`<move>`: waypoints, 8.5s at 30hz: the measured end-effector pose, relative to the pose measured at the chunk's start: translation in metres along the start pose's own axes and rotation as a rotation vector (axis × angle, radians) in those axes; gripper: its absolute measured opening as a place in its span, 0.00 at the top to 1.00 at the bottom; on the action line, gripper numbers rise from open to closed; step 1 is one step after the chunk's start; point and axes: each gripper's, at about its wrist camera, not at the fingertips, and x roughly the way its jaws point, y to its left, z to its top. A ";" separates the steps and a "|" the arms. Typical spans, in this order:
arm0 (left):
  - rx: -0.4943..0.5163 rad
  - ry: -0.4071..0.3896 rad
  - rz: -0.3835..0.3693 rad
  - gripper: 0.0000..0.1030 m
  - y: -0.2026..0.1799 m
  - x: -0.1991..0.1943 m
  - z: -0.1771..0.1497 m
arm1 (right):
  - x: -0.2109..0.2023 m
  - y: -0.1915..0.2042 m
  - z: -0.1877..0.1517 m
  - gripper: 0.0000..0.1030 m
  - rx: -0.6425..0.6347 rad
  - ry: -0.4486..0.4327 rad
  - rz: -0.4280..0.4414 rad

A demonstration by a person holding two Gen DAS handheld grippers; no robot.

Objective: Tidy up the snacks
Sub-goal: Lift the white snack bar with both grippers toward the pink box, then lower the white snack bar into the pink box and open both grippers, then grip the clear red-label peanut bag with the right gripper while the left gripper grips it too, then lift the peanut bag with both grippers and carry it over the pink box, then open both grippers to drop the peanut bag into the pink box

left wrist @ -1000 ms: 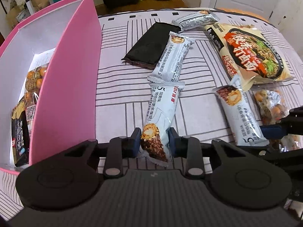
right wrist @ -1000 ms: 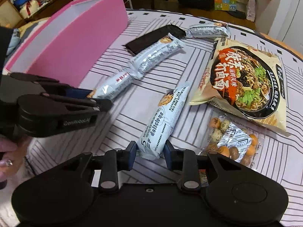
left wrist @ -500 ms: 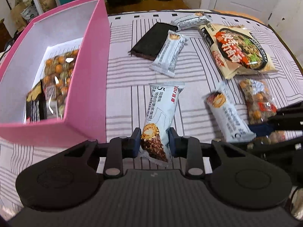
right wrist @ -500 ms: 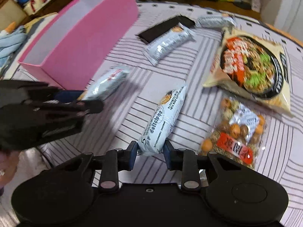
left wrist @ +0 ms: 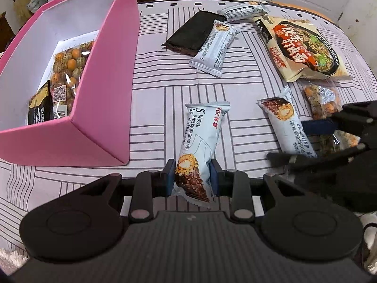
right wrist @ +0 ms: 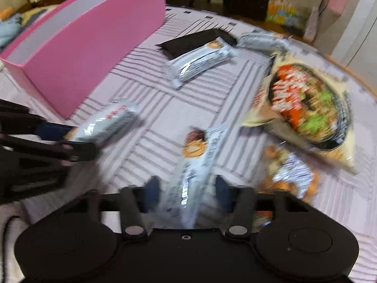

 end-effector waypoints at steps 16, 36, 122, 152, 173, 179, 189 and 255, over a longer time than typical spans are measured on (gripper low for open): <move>-0.018 -0.022 -0.079 0.72 0.000 -0.059 -0.032 | -0.094 -0.015 -0.018 0.70 0.188 -0.074 0.174; -0.045 -0.274 -0.060 0.72 0.069 -0.194 -0.030 | -0.190 0.059 0.006 0.69 0.023 -0.187 0.355; 0.087 -0.128 -0.333 0.27 -0.080 -0.043 0.020 | -0.031 -0.160 -0.036 0.14 0.686 0.171 0.229; 0.078 -0.116 -0.507 0.56 -0.122 0.007 -0.033 | 0.004 -0.110 -0.025 0.12 0.484 0.244 0.128; 0.093 -0.003 -0.501 0.57 -0.106 -0.036 -0.043 | -0.019 -0.083 -0.039 0.12 0.486 0.256 0.238; 0.081 0.007 -0.479 0.57 -0.093 -0.062 -0.060 | -0.042 -0.060 -0.047 0.12 0.452 0.187 0.285; 0.105 -0.030 -0.443 0.57 -0.070 -0.122 -0.077 | -0.097 -0.009 -0.048 0.12 0.339 0.025 0.315; -0.073 -0.259 -0.046 0.34 0.156 -0.124 0.054 | -0.085 0.092 0.185 0.12 -0.061 -0.182 0.225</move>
